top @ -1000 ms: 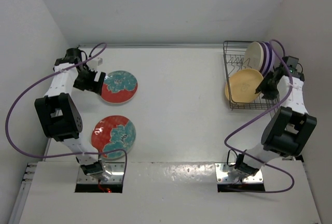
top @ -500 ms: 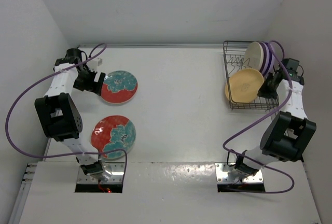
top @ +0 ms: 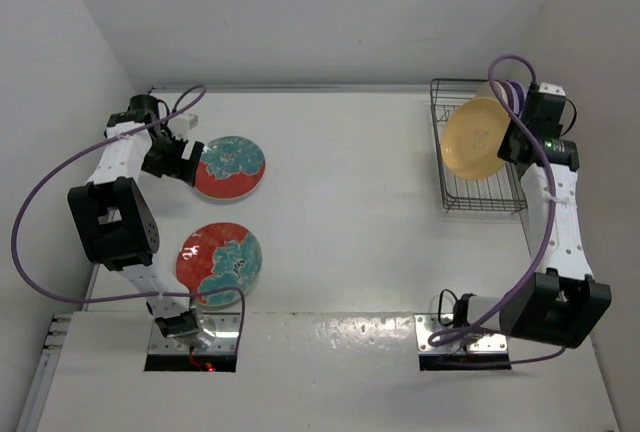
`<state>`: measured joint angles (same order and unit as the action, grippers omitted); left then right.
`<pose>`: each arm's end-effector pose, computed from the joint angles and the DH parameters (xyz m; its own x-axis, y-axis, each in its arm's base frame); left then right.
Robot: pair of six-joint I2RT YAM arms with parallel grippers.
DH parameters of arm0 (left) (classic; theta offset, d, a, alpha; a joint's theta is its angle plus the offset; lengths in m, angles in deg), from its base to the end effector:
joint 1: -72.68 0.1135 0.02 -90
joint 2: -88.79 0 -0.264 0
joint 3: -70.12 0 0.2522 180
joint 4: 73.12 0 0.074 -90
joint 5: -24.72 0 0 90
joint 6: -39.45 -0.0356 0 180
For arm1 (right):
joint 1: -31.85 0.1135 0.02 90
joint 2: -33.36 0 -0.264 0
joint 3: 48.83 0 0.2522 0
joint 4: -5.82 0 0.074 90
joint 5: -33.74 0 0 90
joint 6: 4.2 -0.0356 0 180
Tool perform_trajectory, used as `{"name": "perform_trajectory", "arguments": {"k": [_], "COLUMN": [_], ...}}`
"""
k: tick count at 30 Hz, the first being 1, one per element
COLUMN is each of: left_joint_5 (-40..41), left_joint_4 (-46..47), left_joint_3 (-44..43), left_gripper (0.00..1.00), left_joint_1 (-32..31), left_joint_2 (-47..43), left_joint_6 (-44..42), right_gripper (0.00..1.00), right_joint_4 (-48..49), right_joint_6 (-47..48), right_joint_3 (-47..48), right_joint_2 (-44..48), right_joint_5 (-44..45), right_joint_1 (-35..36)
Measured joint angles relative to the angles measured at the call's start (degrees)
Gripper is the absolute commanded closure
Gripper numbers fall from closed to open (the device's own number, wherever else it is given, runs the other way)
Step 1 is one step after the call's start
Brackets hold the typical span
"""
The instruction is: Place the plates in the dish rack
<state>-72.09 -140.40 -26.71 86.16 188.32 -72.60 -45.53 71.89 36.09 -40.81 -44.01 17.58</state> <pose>0.3443 0.0782 0.2592 -0.9189 0.1631 -0.3591 0.1651 0.9860 0.0253 0.2679 -0.0759 0.3437 -0.5168 0.3738 -0.7702 0.5370 0.8422 0.0485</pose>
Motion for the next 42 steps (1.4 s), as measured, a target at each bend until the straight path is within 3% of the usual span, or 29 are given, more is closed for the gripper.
{"name": "perform_trajectory", "arguments": {"k": [7,17,27,42], "left_joint_5": [0.28,0.63,0.87,0.79], "left_joint_4": [0.0,-0.04,0.0,0.0], "left_joint_3": [0.0,0.13,0.87,0.92], "left_gripper": [0.02,0.02,0.02,0.02], "left_joint_1": [0.0,0.0,0.0,0.0], "left_joint_2": [0.02,1.2,2.01,3.5], "left_joint_6": [0.0,0.04,0.04,-0.11], "right_gripper": [1.0,1.0,1.0,1.0], "right_joint_4": [3.74,20.72,36.68,75.58], "right_joint_6": [6.38,15.85,30.01,61.33], "right_joint_3": [5.29,7.39,7.48,6.88], "right_joint_2": [-1.36,-10.08,-20.37,-32.28], "right_joint_5": [17.68,40.52,50.07,59.87], "right_joint_1": [7.61,13.64,17.16,20.39]}}
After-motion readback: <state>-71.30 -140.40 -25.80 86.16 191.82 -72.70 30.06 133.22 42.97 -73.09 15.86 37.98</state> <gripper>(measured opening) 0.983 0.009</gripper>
